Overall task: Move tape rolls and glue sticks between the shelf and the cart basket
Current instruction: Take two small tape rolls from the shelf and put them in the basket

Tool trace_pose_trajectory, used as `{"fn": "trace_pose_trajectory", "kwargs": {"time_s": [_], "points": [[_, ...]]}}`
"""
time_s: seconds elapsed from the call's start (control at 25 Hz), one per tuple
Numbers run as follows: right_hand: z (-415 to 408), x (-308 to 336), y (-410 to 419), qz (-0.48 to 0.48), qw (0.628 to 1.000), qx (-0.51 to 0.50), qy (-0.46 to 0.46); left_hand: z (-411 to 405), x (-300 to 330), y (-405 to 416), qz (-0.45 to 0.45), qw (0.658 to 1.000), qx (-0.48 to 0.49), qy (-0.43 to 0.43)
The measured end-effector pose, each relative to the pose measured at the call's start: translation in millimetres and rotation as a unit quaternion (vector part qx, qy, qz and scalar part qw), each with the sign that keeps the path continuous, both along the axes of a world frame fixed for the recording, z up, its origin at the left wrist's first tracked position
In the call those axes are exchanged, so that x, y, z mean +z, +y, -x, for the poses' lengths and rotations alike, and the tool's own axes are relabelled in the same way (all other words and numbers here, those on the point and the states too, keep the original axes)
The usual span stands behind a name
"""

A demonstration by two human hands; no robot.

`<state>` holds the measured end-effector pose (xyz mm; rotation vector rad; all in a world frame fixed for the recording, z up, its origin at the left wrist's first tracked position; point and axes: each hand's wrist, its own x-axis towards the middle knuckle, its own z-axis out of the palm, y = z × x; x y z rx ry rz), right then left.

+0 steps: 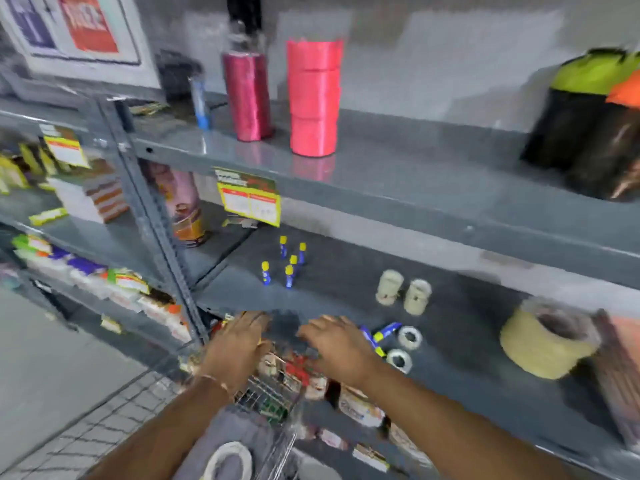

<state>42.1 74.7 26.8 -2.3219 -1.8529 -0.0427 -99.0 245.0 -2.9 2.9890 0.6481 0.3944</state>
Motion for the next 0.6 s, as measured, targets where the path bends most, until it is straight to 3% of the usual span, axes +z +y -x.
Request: {"fn": "trace_pose_trajectory", "kwargs": {"time_s": [0.16, 0.36, 0.48, 0.6], "points": [[-51, 20, -93, 0.019, 0.993, -0.12, -0.002, -90, 37, -78, 0.035, 0.995, -0.091, -0.004], [-99, -4, -175, 0.074, 0.96, -0.268, 0.034, -158, 28, -169, 0.065, 0.976, -0.158, 0.137], [-113, -27, -193, 0.101, 0.95, -0.291, 0.058, -173, 6, -201, 0.049, 0.968, -0.162, 0.183], [-118, -41, -185, 0.094, 0.95, -0.289, 0.075, -177, -8, -210, 0.105, 0.969, -0.13, 0.184]]}}
